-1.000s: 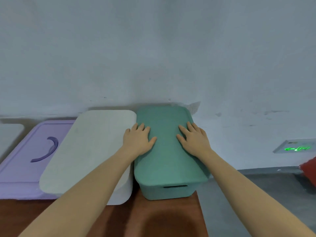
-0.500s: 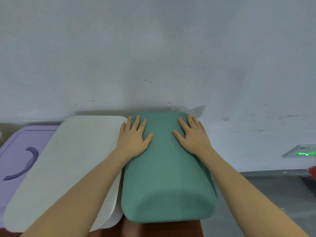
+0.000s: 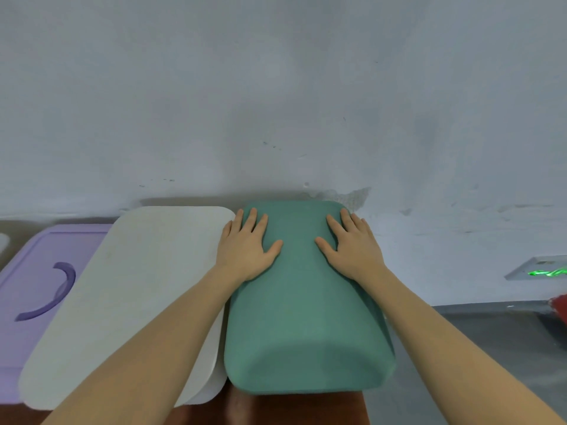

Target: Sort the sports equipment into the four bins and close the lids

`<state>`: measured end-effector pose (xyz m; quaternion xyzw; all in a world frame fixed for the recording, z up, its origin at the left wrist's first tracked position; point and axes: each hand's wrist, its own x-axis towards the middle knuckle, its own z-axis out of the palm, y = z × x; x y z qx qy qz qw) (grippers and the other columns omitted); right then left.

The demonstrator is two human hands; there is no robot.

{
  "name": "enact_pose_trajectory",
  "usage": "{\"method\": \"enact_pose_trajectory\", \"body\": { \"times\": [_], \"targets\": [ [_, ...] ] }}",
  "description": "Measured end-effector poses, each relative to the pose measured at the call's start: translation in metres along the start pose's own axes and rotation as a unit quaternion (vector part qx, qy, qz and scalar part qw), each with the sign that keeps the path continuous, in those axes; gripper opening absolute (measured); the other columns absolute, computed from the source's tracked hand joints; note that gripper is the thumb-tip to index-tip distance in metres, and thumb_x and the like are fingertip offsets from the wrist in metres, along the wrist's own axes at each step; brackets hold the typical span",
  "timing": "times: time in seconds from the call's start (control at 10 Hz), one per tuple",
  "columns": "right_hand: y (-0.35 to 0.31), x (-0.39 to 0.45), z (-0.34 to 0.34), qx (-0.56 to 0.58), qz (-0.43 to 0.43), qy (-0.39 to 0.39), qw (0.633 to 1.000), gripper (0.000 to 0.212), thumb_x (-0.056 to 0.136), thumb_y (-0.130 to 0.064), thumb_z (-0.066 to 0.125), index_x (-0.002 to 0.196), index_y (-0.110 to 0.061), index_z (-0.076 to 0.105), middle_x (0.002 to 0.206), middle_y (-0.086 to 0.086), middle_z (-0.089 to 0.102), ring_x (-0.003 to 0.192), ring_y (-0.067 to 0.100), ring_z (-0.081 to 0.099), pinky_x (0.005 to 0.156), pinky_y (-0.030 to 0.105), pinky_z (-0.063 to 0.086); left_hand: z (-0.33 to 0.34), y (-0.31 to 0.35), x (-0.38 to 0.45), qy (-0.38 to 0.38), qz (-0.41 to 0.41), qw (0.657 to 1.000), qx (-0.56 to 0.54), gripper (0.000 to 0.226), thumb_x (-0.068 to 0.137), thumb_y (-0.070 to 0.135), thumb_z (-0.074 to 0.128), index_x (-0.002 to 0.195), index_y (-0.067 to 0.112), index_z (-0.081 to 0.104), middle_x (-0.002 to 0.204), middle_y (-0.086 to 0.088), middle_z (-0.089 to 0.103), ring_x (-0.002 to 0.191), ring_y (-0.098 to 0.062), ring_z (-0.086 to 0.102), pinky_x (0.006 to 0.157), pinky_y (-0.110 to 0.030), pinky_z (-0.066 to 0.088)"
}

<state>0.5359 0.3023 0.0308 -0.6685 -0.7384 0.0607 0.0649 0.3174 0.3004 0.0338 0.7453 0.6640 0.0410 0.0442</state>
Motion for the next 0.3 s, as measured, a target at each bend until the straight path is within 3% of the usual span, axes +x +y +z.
{"method": "enact_pose_trajectory", "body": {
  "times": [0.1,0.3],
  "targets": [
    [-0.003,0.0,-0.008,-0.02,0.01,-0.027,0.999,0.064,0.093,-0.059,0.026,0.148,-0.026,0.02,0.157,0.008,0.009,0.144,0.025,0.008,0.117,0.038,0.003,-0.005,0.0,-0.003,-0.013,-0.003,1.0,-0.014,0.069,0.091,0.059,0.029,0.148,0.022,0.017,0.157,-0.001,0.01,0.144,-0.023,0.001,0.116,-0.039,0.007],
    [-0.016,-0.01,-0.041,0.004,-0.002,0.034,0.999,0.053,0.097,-0.044,0.031,0.145,-0.023,0.028,0.149,0.008,0.032,0.135,0.027,0.029,0.108,0.039,0.023,-0.045,0.005,-0.016,0.088,-0.019,0.994,-0.06,0.054,0.095,0.043,0.038,0.14,0.013,0.033,0.145,-0.008,0.035,0.133,-0.025,0.031,0.106,-0.036,0.023]
  ]
}}
